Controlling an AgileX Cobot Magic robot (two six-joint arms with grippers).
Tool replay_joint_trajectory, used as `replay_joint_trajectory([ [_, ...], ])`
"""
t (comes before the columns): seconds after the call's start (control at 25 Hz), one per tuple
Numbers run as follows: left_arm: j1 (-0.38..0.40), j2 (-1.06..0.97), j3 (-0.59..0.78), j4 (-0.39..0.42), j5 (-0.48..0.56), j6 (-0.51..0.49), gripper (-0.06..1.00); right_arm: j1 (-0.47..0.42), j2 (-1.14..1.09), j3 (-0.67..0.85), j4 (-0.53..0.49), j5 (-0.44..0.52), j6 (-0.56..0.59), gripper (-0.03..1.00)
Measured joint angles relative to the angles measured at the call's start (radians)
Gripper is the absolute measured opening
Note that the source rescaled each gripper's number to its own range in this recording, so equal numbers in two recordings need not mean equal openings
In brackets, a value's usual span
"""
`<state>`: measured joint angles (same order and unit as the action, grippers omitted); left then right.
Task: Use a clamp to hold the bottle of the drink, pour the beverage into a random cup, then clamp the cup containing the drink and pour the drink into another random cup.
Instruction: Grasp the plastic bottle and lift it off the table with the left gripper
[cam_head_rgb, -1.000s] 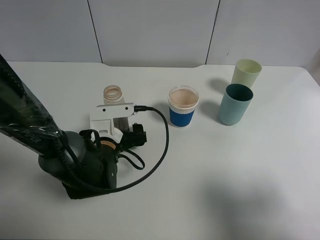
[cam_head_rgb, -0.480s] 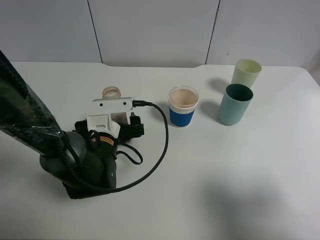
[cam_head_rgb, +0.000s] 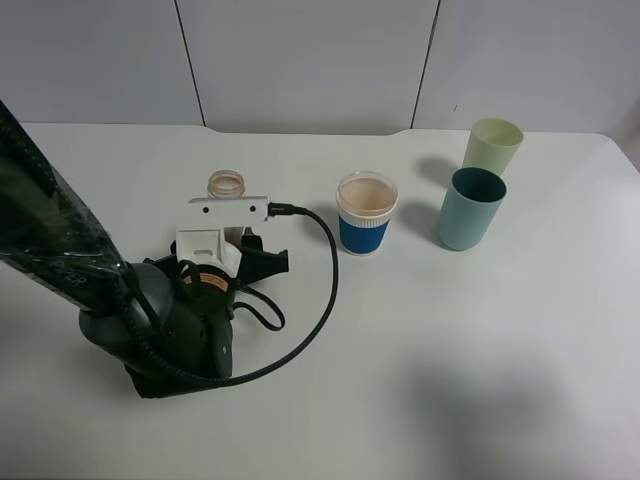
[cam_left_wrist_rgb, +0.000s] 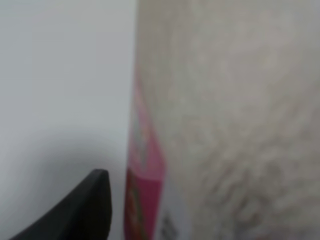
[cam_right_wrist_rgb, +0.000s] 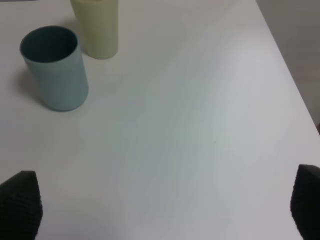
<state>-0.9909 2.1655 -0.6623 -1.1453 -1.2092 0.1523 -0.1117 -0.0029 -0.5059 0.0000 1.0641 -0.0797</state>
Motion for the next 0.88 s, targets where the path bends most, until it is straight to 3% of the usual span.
replay_joint_trajectory([
  [0.24,0.000,0.000,0.000,0.025,0.007,0.009,0.05,0.000,0.000,0.000,0.000,0.000,0.000,1.00],
  [0.36,0.001,-0.009,0.000,0.027,0.019,0.059,0.05,0.000,0.000,0.000,0.000,0.000,0.000,1.00],
  [0.72,0.042,-0.138,0.001,-0.019,0.080,0.448,0.05,0.000,0.000,0.000,0.000,0.000,0.000,1.00],
  [0.88,0.060,-0.189,-0.034,-0.077,0.086,0.718,0.05,0.000,0.000,0.000,0.000,0.000,0.000,1.00],
])
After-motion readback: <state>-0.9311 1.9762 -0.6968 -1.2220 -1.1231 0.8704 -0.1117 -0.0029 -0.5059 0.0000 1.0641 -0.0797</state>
